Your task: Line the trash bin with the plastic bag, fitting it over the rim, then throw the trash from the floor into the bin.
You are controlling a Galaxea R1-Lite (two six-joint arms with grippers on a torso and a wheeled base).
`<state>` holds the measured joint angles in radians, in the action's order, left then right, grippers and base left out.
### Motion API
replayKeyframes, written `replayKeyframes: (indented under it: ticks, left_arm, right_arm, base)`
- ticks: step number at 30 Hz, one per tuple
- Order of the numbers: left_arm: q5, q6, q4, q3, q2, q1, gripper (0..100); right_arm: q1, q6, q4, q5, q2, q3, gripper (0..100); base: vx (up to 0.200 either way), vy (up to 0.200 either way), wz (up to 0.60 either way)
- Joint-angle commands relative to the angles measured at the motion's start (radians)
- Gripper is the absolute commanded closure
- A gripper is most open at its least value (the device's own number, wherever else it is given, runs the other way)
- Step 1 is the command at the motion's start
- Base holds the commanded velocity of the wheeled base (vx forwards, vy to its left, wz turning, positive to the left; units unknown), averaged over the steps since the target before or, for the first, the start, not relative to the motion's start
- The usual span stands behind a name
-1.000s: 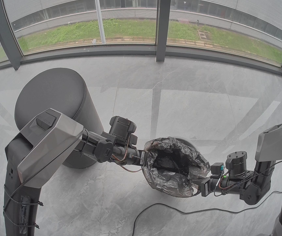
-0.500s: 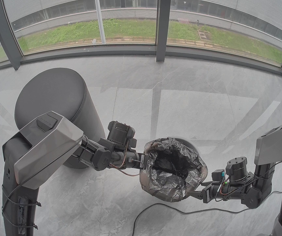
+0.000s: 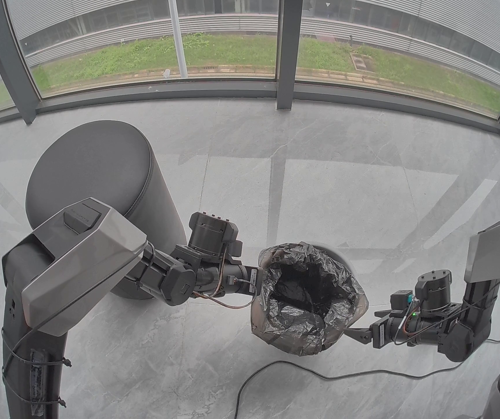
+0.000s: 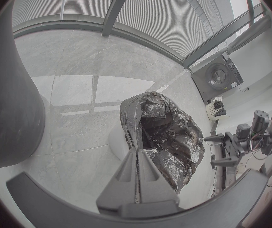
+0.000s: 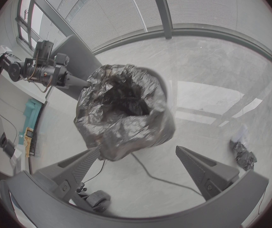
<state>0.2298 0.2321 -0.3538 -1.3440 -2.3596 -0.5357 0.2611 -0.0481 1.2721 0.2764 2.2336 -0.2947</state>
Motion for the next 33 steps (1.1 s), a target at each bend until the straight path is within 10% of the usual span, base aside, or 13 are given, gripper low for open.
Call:
replayKeyframes:
  ticks: [1, 9, 17, 33]
  left_arm:
    - [-0.001, -0.002, -0.005, 0.014, 0.022, -0.001, 100]
    - [-0.001, -0.004, -0.007, 0.031, 0.039, -0.007, 100]
    - [-0.004, -0.004, -0.007, 0.042, 0.043, -0.013, 100]
    - [-0.015, -0.002, -0.008, 0.068, 0.059, -0.013, 100]
  right_arm:
    - [-0.071, 0.025, -0.007, 0.001, -0.04, -0.043, 0]
    - [-0.121, 0.136, -0.16, 0.003, -0.074, -0.224, 0]
    - [-0.054, 0.419, -0.818, 0.003, -0.035, -0.917, 0]
    - [0.069, 0.628, -0.574, -0.123, 0.149, -0.931, 0]
  base:
    - [0.0, 0.0, 0.0]
    - [0.0, 0.0, 0.0]
    - [0.0, 0.0, 0.0]
    - [0.0, 0.0, 0.0]
